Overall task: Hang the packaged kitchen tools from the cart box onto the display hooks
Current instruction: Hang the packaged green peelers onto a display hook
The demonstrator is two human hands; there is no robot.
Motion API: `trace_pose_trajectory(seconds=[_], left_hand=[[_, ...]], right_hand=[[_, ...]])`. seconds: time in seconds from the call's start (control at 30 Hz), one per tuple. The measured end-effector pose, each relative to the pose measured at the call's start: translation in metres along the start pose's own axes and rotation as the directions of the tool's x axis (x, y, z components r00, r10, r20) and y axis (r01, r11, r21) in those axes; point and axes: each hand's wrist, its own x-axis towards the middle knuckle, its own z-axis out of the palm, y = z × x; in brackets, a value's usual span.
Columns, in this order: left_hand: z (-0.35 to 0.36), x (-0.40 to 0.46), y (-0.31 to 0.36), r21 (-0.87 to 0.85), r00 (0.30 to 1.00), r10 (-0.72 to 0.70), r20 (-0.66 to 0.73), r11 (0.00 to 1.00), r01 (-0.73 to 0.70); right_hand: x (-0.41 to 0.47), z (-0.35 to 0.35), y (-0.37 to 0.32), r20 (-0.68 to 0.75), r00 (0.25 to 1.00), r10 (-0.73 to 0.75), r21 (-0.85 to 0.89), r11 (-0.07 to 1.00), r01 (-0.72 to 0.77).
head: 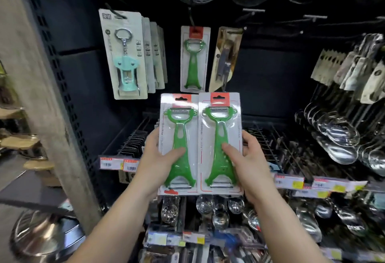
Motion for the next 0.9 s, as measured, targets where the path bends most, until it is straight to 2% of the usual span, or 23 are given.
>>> trace_pose_trajectory(seconds=[0.27, 0.43, 0.67, 0.77, 0.9], left_hand=[[0.009, 0.027, 0.021, -0.008, 0.989, 0.107, -0.100, 0.994, -0.109], [0.015, 0.036, 0.029, -0.006, 0.975, 0.174, -0.138, 0.984, -0.176], [-0.003, 0.037, 0.034, -0.005, 0.947, 0.226, -0.227, 0.972, -0.234], [-0.014, 0.044, 0.042, -0.008, 0.934, 0.243, -0.262, 0.967, -0.254], [-0.024, 0.056, 0.057, -0.002, 0.935, 0.263, -0.237, 0.963, -0.271]], right_hand=[[0.045, 0.001, -0.019, 0.082, 0.991, -0.106, -0.016, 0.994, 0.108], [0.069, 0.003, -0.027, 0.129, 0.980, -0.151, 0.037, 0.988, 0.147], [0.086, 0.024, -0.032, 0.215, 0.954, -0.209, 0.049, 0.978, 0.203], [0.092, 0.034, -0.036, 0.217, 0.946, -0.242, 0.044, 0.970, 0.238], [0.097, 0.046, -0.046, 0.184, 0.939, -0.292, 0.064, 0.956, 0.285]])
